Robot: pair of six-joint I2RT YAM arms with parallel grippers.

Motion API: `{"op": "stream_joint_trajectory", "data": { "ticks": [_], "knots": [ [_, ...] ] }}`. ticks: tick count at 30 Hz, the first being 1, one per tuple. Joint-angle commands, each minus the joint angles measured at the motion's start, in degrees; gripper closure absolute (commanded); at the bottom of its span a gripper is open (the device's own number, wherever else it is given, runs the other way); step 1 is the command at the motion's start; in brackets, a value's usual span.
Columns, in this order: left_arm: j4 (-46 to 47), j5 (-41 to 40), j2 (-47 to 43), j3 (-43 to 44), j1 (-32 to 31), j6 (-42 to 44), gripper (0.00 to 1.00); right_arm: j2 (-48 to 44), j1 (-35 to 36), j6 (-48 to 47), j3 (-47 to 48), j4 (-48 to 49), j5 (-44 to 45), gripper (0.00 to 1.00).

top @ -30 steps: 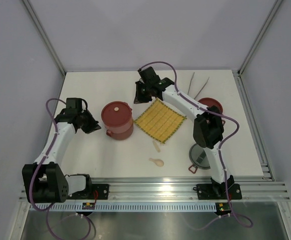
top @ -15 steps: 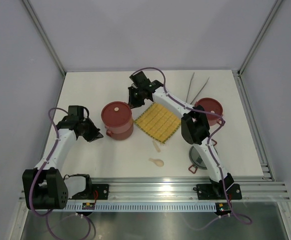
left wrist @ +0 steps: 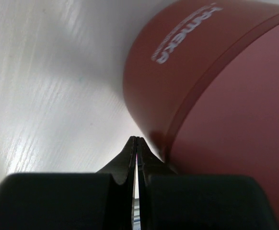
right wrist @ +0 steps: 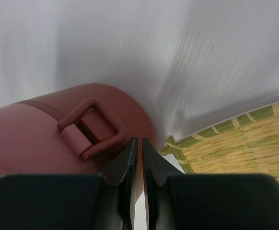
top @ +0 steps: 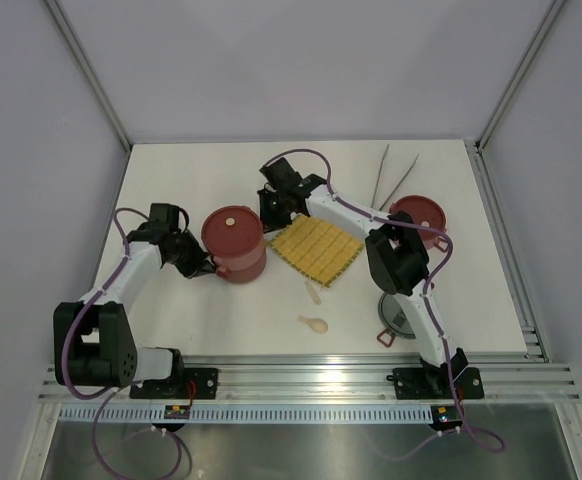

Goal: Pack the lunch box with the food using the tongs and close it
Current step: Close the fastener on the packing box.

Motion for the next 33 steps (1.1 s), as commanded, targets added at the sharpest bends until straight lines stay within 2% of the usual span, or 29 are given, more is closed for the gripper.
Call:
{"op": "stream_joint_trajectory", "data": {
  "ticks": [1, 8, 14, 19, 25, 29, 33],
  "knots": [
    [4.52, 0.92, 1.94, 5.96, -0.33, 1.28, 1.0, -7.91, 1.83, 1.89, -3.35, 4.76, -2.61, 0.86],
    [1.44, -1.64, 3.79, 10.63, -0.24, 3.48, 1.0, -13.62, 2.19, 4.18, -10.4, 8.63, -2.52, 0.86],
    [-0.75, -3.83, 1.78, 10.8, -0.24, 3.92, 1.0, -14.33, 1.84, 2.69, -11.02, 6.8, 2.92, 0.86],
    [-3.83, -5.42, -3.05, 9.05, -0.24, 3.05, 1.0, -9.78, -0.53, 1.46, -4.53, 4.33, 4.34, 0.86],
    [-5.85, -5.42, -11.92, 2.11, -2.26, -0.12, 1.0, 0.41, -1.15, 0.05, 9.97, -1.29, 3.64, 0.85],
    [-6.03, -4.28, -14.22, -0.79, -4.89, -1.61, 1.0, 6.4, -1.15, 0.58, 20.33, -3.58, 0.48, 0.85],
    [-4.37, -3.05, -13.52, -2.82, -5.78, -2.67, 1.0, 8.7, -1.15, 2.16, 22.03, -2.18, -3.04, 0.85]
  ]
}}
